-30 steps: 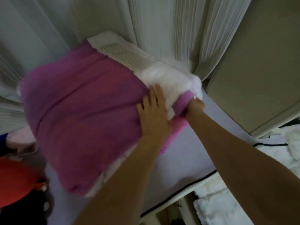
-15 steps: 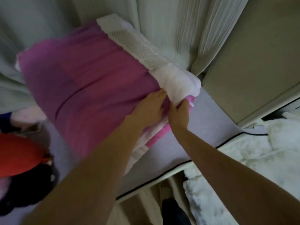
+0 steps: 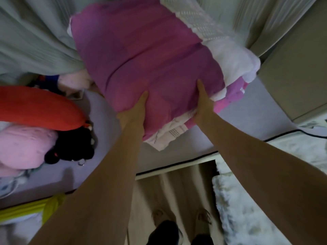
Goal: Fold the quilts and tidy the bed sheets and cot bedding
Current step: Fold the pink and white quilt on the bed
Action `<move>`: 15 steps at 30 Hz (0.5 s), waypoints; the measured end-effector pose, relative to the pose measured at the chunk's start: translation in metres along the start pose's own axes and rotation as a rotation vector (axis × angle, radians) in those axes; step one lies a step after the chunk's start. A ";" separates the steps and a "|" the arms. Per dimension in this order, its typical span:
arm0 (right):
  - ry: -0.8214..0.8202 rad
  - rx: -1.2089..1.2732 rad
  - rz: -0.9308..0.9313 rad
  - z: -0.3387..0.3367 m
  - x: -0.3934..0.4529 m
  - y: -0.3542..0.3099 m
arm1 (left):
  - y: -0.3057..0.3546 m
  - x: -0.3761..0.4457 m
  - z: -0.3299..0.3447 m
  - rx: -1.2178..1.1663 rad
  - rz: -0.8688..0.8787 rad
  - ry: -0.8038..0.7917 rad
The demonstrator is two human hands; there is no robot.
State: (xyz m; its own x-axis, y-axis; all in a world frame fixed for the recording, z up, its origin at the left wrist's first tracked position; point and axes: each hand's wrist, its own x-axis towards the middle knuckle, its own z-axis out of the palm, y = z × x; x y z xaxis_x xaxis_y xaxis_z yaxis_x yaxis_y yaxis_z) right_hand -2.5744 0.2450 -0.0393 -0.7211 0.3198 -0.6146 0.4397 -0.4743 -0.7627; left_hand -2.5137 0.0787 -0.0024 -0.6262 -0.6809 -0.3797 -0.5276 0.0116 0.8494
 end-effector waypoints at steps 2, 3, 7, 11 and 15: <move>0.046 -0.053 -0.092 0.006 0.007 -0.024 | 0.004 -0.003 0.021 -0.014 -0.085 -0.132; 0.088 -0.041 -0.160 0.005 0.014 -0.038 | 0.003 -0.009 0.034 -0.009 -0.120 -0.172; 0.000 -0.213 -0.129 -0.037 0.040 -0.041 | -0.036 -0.045 0.069 0.101 -0.230 -0.173; -0.086 -0.403 -0.052 -0.064 0.039 -0.037 | -0.037 -0.028 0.062 0.219 -0.155 -0.127; 0.185 -1.052 -0.712 -0.039 -0.002 -0.065 | 0.004 -0.010 0.019 0.267 -0.048 -0.034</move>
State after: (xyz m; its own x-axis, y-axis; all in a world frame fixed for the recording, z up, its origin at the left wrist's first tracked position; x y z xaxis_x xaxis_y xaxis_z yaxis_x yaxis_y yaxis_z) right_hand -2.5805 0.3073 0.0039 -0.9231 0.3826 0.0383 0.2596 0.6935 -0.6721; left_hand -2.5209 0.0996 -0.0025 -0.6132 -0.6604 -0.4334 -0.6874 0.1756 0.7048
